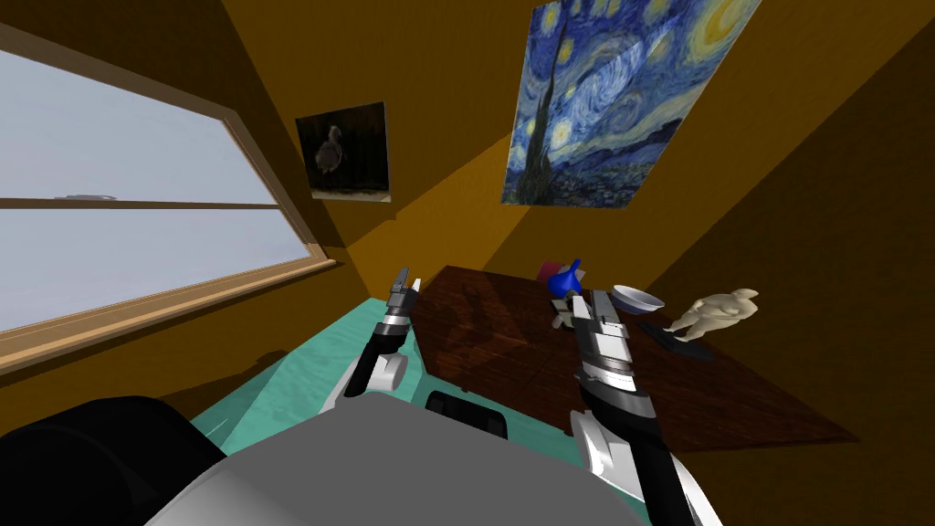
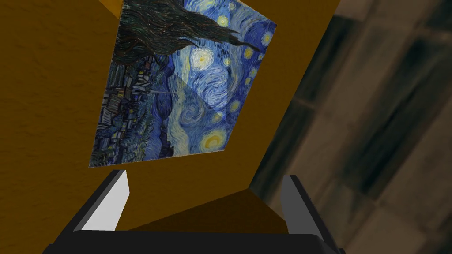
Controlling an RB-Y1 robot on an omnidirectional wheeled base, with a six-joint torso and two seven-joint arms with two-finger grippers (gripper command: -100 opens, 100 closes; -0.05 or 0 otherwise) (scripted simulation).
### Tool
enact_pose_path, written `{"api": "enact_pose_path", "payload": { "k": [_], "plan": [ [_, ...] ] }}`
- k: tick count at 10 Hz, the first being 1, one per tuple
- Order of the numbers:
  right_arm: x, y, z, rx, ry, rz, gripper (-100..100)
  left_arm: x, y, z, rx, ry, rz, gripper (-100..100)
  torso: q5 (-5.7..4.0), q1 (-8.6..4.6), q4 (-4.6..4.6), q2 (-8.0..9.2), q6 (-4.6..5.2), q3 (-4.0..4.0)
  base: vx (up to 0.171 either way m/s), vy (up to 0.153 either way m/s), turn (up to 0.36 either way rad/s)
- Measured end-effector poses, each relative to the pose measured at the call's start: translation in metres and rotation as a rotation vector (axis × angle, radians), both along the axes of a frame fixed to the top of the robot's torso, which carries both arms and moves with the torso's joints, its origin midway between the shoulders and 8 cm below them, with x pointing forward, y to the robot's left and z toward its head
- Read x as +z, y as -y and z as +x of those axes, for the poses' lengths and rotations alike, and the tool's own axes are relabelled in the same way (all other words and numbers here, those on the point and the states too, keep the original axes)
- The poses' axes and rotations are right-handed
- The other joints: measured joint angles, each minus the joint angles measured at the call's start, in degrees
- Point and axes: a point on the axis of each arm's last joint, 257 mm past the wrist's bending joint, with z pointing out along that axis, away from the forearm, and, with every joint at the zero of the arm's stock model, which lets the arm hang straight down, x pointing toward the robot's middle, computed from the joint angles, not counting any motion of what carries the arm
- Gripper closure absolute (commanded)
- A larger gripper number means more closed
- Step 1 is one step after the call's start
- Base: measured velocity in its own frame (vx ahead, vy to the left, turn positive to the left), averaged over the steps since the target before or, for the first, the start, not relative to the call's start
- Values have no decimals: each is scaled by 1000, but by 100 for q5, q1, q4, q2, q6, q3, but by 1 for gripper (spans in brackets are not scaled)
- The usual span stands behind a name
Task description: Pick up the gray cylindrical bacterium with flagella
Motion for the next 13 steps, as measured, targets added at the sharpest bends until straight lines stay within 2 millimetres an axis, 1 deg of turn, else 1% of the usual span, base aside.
{"api": "enact_pose_path", "payload": {
  "k": [1,3,6,8,11,13],
  "plan": [
    [-12,-1,5,-14,-34,-47,-100,0,0,0,0,0,0,0,0,0,0,0,0,0,-42,-6,-62],
    [-32,2,23,-46,-94,-151,-100,0,0,0,0,0,0,0,0,0,-1,-3,0,-2,-36,-4,-59],
    [-79,6,39,-98,-196,-329,-100,0,0,0,0,0,0,0,1,6,-1,-4,0,-2,-34,6,-55],
    [-105,11,53,-135,-256,-462,-100,0,0,0,0,0,0,0,2,9,-1,-8,0,-4,-21,14,-33],
    [-134,17,62,-171,-313,-604,-100,0,0,0,0,0,0,0,3,13,-2,-13,-1,-7,-10,19,-25],
    [-156,27,65,-192,-350,-683,-100,0,0,0,0,0,0,0,3,14,-3,-15,-1,-8,-9,31,-22]
  ]
}}
